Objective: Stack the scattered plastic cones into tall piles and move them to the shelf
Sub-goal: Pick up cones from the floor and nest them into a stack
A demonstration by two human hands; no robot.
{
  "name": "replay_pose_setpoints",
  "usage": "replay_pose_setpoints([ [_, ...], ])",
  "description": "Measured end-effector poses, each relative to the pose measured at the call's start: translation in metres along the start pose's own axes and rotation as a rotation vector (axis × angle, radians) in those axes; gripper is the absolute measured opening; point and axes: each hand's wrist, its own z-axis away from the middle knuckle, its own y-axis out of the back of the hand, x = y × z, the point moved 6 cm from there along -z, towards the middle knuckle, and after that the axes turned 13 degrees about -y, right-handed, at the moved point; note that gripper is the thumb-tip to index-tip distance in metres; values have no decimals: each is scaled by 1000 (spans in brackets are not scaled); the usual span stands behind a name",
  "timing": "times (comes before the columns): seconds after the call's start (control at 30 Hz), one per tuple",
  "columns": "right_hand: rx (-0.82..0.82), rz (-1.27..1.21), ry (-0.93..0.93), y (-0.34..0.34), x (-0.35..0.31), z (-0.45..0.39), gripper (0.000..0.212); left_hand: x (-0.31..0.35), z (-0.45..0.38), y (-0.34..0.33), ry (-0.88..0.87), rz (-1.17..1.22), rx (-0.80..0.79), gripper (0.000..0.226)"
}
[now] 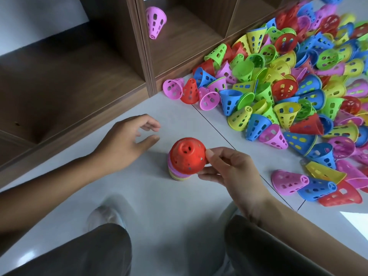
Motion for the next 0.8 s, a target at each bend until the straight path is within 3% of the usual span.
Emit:
replay_pose_setpoints([
  [0.3,43,164,-30,19,7,-18,10,-12,-58,-17,36,9,-19,16],
  [0.53,197,432,133,71,-30,-50,13,-27,-108,-40,11,7,-57,16],
  [0.8,448,668,372,122,-74,-89,11,-61,-151,-58,46,22,18,49],
])
